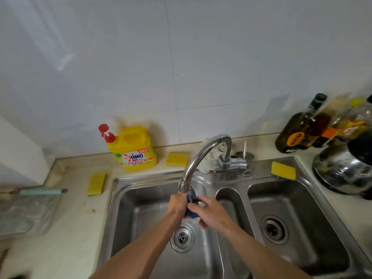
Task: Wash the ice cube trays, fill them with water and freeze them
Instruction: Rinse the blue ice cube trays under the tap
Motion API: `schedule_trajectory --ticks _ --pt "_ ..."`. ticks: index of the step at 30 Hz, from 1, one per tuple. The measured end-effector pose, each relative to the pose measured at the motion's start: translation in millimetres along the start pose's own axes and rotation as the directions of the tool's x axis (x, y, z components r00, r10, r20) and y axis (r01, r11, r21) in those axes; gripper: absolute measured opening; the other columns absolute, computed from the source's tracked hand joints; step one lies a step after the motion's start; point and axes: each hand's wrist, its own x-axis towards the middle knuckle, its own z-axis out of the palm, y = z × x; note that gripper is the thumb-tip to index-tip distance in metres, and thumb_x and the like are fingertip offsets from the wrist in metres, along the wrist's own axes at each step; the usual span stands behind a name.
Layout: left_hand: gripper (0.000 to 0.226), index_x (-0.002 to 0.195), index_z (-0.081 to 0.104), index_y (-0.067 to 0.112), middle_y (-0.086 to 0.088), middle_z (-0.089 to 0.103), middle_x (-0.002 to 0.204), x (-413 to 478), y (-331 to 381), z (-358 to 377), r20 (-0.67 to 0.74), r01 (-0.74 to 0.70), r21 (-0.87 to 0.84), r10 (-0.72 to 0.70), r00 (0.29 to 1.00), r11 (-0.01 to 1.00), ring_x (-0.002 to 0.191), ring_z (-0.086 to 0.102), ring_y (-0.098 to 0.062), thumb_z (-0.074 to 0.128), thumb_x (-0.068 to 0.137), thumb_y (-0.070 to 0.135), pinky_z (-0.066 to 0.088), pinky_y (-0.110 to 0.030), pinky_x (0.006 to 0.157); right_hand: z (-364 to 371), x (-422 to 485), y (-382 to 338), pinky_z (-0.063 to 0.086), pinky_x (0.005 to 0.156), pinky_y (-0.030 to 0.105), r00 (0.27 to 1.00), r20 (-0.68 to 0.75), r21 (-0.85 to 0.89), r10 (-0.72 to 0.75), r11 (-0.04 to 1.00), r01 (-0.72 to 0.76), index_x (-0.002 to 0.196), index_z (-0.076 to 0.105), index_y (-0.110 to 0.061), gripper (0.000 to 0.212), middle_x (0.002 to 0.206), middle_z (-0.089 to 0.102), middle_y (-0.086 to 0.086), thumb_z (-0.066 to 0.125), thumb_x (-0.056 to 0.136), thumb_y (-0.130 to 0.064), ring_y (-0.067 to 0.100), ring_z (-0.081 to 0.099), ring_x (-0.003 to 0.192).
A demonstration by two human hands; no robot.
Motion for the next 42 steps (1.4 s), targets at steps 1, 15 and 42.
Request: schedule_trajectory --ticks 1,15,42 --pt "0.031 0.095 0.073 -0.005 -0.027 0.074 0.094 1 1 -2 0.001 -0.022 0.035 0.022 1.0 0.999 0.092 0.072 -0.043 0.049 0.098 0.016 0.06 -0.057 0.081 2 0 0 0.049 0.049 0.02 1.0 -0.019 0.004 0.006 1.0 -0.006 0.105 0.07 -0.031 0.02 0.075 0.076 -0.007 0.069 0.089 -0.043 0.01 0.063 0.048" --pt "0.044 0.102 0.067 -0.001 -0.025 0.073 0.099 -10 9 3 0.035 -0.115 0.144 0.111 0.993 0.983 0.092 0.072 -0.04 0.042 0.105 0.034 0.061 -0.055 0.079 3 -17 -4 0.048 0.047 0.018 0.993 -0.114 -0.022 0.015 1.0 -0.018 0.109 0.071 -0.021 0.024 0.087 0.076 -0.002 0.065 0.094 -0.038 0.006 0.059 0.044" --pt "0.019 0.082 0.062 0.016 -0.002 0.062 0.071 8 15 -20 -0.044 -0.071 0.158 0.079 0.996 0.985 0.064 0.059 -0.017 0.053 0.094 0.003 0.049 -0.027 0.058 -110 -70 80 0.052 0.065 0.024 0.975 -0.134 -0.406 0.175 0.888 -0.215 0.115 0.059 -0.022 0.042 0.099 0.067 -0.004 0.071 0.077 -0.033 0.008 0.066 0.083"
